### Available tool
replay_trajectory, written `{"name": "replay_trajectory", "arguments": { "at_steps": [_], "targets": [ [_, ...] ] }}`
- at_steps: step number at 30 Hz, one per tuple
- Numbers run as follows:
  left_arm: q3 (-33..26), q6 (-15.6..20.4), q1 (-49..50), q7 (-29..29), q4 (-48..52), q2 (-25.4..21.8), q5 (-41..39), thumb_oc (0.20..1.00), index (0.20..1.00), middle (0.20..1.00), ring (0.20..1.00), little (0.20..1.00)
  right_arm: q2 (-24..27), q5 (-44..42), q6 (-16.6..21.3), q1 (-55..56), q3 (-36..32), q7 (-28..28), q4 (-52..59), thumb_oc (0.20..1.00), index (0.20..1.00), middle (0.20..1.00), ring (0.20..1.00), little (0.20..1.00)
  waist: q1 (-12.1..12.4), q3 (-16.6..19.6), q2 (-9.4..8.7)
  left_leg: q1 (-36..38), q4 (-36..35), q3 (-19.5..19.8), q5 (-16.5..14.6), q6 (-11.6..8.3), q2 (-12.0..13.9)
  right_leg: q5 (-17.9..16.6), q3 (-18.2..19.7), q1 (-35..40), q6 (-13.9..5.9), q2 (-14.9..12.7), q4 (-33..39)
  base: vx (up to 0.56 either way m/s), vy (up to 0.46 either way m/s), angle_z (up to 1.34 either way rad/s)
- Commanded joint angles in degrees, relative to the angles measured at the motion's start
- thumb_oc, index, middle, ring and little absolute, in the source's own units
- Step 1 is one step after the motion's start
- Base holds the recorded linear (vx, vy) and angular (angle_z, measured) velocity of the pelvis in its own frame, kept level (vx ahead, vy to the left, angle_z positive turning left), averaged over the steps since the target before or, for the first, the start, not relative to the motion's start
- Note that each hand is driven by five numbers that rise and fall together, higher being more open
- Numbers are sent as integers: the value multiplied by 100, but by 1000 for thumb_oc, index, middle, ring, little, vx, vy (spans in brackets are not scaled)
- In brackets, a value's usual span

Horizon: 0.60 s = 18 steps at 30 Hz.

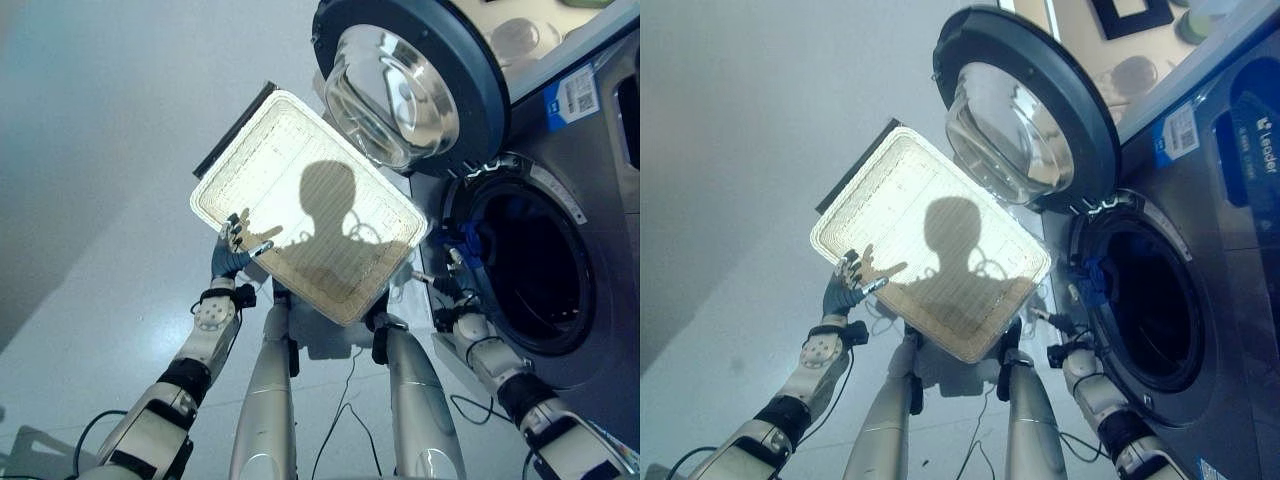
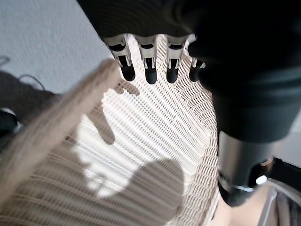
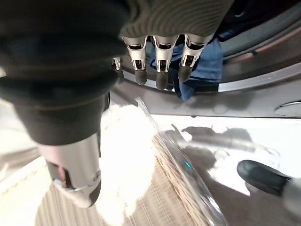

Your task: Put the clothes into the washing machine.

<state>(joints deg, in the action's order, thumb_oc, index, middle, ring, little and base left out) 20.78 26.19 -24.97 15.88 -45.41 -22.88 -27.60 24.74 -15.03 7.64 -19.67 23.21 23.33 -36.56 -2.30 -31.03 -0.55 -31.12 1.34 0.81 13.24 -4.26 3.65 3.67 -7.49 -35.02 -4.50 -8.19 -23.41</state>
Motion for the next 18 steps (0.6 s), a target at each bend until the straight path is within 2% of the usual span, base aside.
{"name": "replay_trajectory", "arguments": {
  "at_steps": [1,3,4,7,9,12,18],
  "targets": [
    [-324,72,160,18,-298,103,525,1000,1000,1000,1000,1000,216,518,465,274,44,-341,341,1000,1000,1000,1000,1000,85,123,-268,601,389,-475,-866,-94,-159,-1153,-18,632,-387,162,1617,-13,21,-9],
    [-346,56,349,-35,-444,128,648,1000,1000,1000,1000,1000,235,631,582,432,71,-463,307,1000,1000,1000,1000,1000,113,123,-238,881,298,-484,-866,-115,-144,-1100,-38,911,-397,155,1664,-2,12,-7],
    [-412,56,603,-217,-652,117,745,1000,1000,1000,1000,1000,258,831,694,618,47,-600,173,1000,1000,1000,1000,1000,151,124,-190,1292,155,-505,-863,-146,-116,-1040,-73,1333,-418,131,1753,10,10,-6],
    [-426,80,803,-379,-835,105,800,1000,1000,1000,1000,1000,250,1001,781,793,26,-613,-5,1000,1000,1000,1000,1000,179,152,-155,1620,29,-520,-849,-171,-104,-1024,-97,1683,-435,103,1869,30,-3,-2],
    [-501,110,1262,-683,-1141,134,942,1000,1000,1000,1000,1000,171,1262,870,1112,-54,-713,-463,1000,1000,1000,1000,1000,192,530,-128,2041,-162,-568,-845,-219,-78,-1041,-152,2185,-460,40,2151,159,-21,-4],
    [-615,39,1690,-1029,-1484,225,1206,1000,1000,1000,1000,1000,-50,1216,776,1354,-219,-1079,-1296,1000,1000,1000,1000,1000,248,983,-124,2502,-363,-619,-848,-250,-58,-1055,-213,2728,-496,9,2420,167,-43,-1],
    [-728,-264,2052,-1319,-2151,405,1385,1000,1000,1000,1000,1000,-462,1110,658,1491,-478,-1426,-2726,1000,1000,1000,1000,1000,386,1688,-71,2996,-500,-614,-917,-219,-64,-1020,-329,3288,-504,-19,2631,174,-36,13]
  ]
}}
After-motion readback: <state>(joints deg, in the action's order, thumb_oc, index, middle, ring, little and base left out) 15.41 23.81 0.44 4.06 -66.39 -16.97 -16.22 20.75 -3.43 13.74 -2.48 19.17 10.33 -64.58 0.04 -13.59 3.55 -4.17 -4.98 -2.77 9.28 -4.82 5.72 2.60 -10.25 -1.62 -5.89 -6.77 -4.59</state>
